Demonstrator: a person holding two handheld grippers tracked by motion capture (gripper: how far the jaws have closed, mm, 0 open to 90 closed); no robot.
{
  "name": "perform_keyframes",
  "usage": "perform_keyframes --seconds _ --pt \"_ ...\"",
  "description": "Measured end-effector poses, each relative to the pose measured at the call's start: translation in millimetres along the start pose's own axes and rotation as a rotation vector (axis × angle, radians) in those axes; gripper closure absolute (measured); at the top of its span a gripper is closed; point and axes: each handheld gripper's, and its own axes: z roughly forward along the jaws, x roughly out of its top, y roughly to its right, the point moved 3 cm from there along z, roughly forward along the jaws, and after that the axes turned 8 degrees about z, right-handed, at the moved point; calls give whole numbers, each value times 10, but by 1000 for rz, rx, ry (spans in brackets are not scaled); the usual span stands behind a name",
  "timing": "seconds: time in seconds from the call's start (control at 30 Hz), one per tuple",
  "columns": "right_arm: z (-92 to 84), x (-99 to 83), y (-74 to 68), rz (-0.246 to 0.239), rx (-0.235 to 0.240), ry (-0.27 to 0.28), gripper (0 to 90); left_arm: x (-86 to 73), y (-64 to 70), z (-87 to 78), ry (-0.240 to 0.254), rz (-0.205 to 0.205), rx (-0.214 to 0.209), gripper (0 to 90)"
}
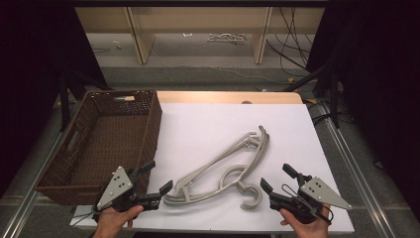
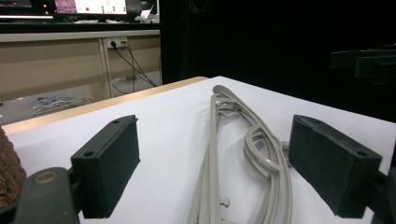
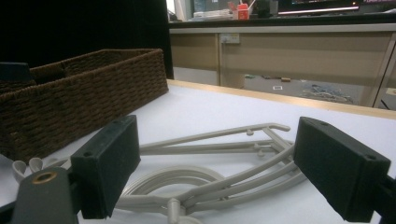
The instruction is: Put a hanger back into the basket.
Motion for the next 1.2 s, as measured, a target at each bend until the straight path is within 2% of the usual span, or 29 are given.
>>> perform_keyframes --seconds 0.1,0.13,0.2,0.33,0.6,0.7,0.73,0.8,0.83,0.87,0.9,0.93,0.97,1.1,1.17,1.2 --pt "2 -2 1 0 0 0 158 -1 22 8 -4 -9 -10 165" --pt "2 -7 -2 4 11 -11 157 -2 21 16 -2 7 -16 165" --pt "-6 -11 -3 1 2 -28 157 -9 35 26 -13 14 -17 165" --pt "-6 -13 -4 0 4 -30 157 -17 71 53 -25 28 -34 165" --pt "9 -5 10 -3 5 4 158 -33 129 91 -47 35 -60 164" --pt "4 -3 13 -2 9 6 159 -36 134 101 -49 45 -64 162" --pt "-6 -1 14 -4 -3 -1 159 -36 142 105 -48 41 -69 162" --pt "-7 5 12 -35 -11 -2 159 -36 170 133 -41 35 -87 161" --pt "1 1 -4 -20 -2 1 159 -36 170 133 -41 35 -87 161" --pt "-6 1 -6 -22 -2 -14 160 -32 171 134 -54 52 -88 161" --pt "-8 0 -6 -24 -7 -20 160 -31 187 148 -57 47 -95 161" --pt "-8 0 -6 -24 -7 -20 160 -31 197 161 -69 51 -99 161" --pt "-1 1 6 -32 -6 -7 160 -29 225 198 -93 54 -120 162" --pt "6 -2 13 -15 -4 -3 160 -4 290 271 -127 62 -134 166" --pt "8 -5 32 -24 -16 -13 160 27 340 340 -169 76 -154 247" --pt "8 -5 32 -24 -16 -13 160 40 374 383 -191 96 -179 247"
